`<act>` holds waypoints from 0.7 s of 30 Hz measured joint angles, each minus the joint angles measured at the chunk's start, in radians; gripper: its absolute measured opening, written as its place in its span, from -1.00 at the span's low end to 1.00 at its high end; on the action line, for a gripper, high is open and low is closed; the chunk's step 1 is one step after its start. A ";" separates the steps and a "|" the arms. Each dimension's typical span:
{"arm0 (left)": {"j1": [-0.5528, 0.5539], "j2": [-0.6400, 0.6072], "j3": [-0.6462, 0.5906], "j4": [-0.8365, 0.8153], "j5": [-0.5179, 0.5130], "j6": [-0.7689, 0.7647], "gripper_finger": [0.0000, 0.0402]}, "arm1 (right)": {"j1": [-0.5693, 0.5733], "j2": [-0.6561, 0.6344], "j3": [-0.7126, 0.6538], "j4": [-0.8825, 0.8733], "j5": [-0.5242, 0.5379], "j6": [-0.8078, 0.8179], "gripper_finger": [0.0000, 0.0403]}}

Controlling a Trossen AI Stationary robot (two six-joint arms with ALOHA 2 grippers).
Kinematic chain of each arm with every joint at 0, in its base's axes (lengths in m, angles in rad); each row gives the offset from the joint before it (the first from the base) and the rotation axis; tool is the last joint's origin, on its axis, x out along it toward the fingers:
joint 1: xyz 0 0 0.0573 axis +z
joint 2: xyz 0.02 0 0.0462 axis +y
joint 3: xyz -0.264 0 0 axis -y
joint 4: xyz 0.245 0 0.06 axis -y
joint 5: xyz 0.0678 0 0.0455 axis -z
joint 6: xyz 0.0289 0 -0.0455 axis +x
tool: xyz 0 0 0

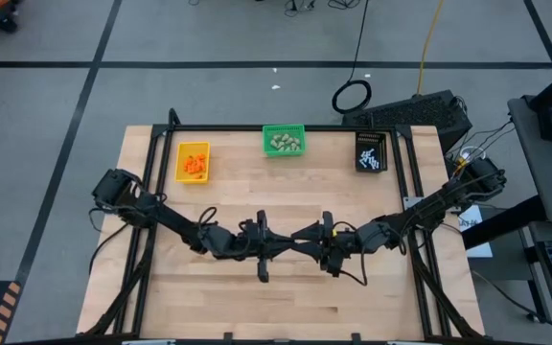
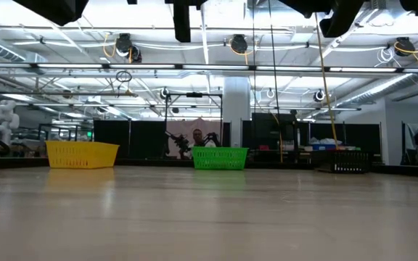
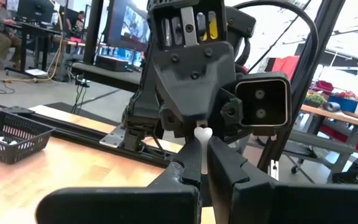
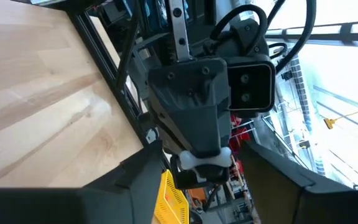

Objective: Sort Halloween decoration
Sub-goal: Put the white bone toy into the black bin

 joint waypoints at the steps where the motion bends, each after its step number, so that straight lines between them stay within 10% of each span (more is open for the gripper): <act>1: 0.000 0.000 0.000 0.000 0.000 0.000 -0.96 | 0.000 0.000 0.000 0.000 -0.001 0.002 -0.02; 21: 0.000 0.000 0.000 -0.008 0.000 0.000 -0.96 | 0.000 0.000 0.000 -0.002 -0.004 0.006 -0.41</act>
